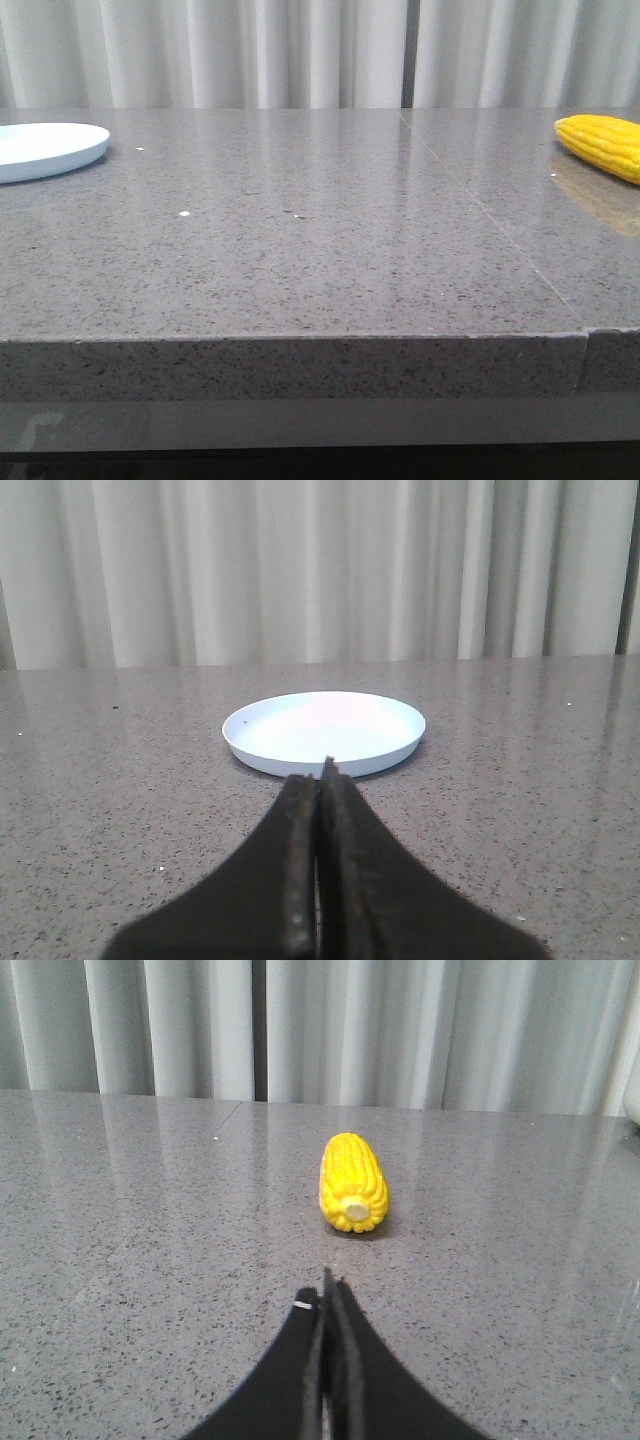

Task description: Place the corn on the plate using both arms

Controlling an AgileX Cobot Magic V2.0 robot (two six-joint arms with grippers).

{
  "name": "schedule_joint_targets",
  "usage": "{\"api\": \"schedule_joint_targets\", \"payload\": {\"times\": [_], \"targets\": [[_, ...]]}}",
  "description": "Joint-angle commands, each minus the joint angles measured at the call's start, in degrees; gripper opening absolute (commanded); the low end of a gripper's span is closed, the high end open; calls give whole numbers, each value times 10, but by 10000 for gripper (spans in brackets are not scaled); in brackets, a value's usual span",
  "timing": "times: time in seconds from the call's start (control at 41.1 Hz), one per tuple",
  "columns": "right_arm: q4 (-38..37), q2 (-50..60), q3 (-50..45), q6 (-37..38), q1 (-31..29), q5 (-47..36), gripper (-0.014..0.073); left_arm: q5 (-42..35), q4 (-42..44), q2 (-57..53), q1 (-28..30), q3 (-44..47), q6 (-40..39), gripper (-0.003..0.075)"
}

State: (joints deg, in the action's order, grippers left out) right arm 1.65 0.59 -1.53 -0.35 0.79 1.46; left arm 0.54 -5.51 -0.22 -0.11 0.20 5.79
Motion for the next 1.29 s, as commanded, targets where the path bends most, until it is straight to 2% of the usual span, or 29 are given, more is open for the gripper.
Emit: {"api": "schedule_joint_targets", "payload": {"times": [0.0, 0.462, 0.656, 0.802, 0.899, 1.094, 1.264], "targets": [[-6, 7, 9, -2, -3, -45, -68, -45, -4, -11, -4, 2, -5, -20], [-6, 7, 9, -2, -3, -45, -68, -48, -4, -11, -4, 2, -5, -20], [-6, 7, 11, -2, -3, -87, -68, -79, -4, -11, -4, 2, -5, -20], [-6, 7, 52, -2, -3, -68, -68, -131, -4, -11, -4, -25, -5, -20], [-6, 7, 97, -2, -3, -22, -68, -106, -4, -11, -4, -73, -5, -20], [-6, -9, 204, -2, -3, 81, -68, 12, -3, 13, -4, -198, -5, -20], [-6, -86, 299, -2, -3, 144, -68, 101, -3, 77, -4, -305, -5, -20]]}}
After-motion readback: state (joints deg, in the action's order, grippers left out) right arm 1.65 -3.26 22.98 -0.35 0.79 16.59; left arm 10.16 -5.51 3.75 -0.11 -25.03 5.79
